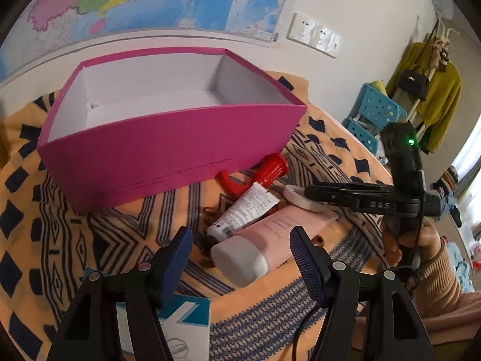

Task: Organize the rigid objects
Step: 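Grasp the white tape roll with the right gripper, then carry the tape roll into the magenta box and open the right gripper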

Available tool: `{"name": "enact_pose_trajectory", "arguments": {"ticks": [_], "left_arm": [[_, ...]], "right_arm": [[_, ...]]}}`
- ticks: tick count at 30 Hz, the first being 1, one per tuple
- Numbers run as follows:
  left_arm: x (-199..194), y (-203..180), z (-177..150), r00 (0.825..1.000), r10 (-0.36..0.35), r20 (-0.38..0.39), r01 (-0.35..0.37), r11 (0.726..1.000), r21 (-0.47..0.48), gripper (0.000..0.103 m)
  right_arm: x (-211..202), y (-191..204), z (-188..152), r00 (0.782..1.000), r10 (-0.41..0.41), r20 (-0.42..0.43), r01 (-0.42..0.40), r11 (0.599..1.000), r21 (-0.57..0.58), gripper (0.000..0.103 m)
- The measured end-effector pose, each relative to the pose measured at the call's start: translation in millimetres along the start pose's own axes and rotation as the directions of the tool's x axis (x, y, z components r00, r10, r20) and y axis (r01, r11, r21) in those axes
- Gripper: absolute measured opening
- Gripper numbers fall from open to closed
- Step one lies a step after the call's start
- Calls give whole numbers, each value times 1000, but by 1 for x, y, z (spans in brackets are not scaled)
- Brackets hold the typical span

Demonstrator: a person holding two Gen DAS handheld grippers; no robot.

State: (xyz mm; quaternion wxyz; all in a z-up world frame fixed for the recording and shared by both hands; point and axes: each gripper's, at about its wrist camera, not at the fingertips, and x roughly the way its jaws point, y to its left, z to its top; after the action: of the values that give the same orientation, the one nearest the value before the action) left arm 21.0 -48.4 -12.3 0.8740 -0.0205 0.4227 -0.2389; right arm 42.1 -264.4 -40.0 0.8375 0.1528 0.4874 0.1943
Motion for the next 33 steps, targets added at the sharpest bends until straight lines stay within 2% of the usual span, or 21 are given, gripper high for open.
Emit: {"name": "enact_pose_trajectory", "arguments": {"ticks": [7, 10, 11, 13, 20, 25, 27, 33], "left_arm": [[11, -14, 4, 1000, -13, -15, 14, 999, 49, 67], [18, -20, 4, 999, -24, -31, 26, 998, 61, 67], [20, -21, 4, 999, -26, -34, 28, 998, 64, 67], [24, -23, 5, 998, -35, -43, 38, 997, 70, 67], [31, -32, 8, 997, -50, -53, 55, 994, 91, 67], [38, -43, 10, 994, -90, -69, 97, 989, 109, 67], [42, -47, 12, 992, -98, -74, 106, 987, 117, 58], [44, -46, 21, 987, -136, -83, 143, 985, 92, 43]], "right_arm": [[8, -3, 6, 998, 28, -50, -28, 1000, -4, 42], [10, -1, 6, 998, 1, -59, -3, 1000, -31, 32], [10, 1, 6, 998, -4, -61, 1, 999, -43, 25], [10, 3, 4, 998, -15, -67, 11, 998, -64, 20], [1, 7, 1, 999, -49, -17, 47, 995, -86, 17], [-11, 13, 1, 999, -44, 25, 46, 995, -90, 15], [-14, 18, 2, 998, -48, 42, 52, 994, -100, 15], [-25, 35, 8, 995, -25, 95, 36, 992, -123, 15]]}}
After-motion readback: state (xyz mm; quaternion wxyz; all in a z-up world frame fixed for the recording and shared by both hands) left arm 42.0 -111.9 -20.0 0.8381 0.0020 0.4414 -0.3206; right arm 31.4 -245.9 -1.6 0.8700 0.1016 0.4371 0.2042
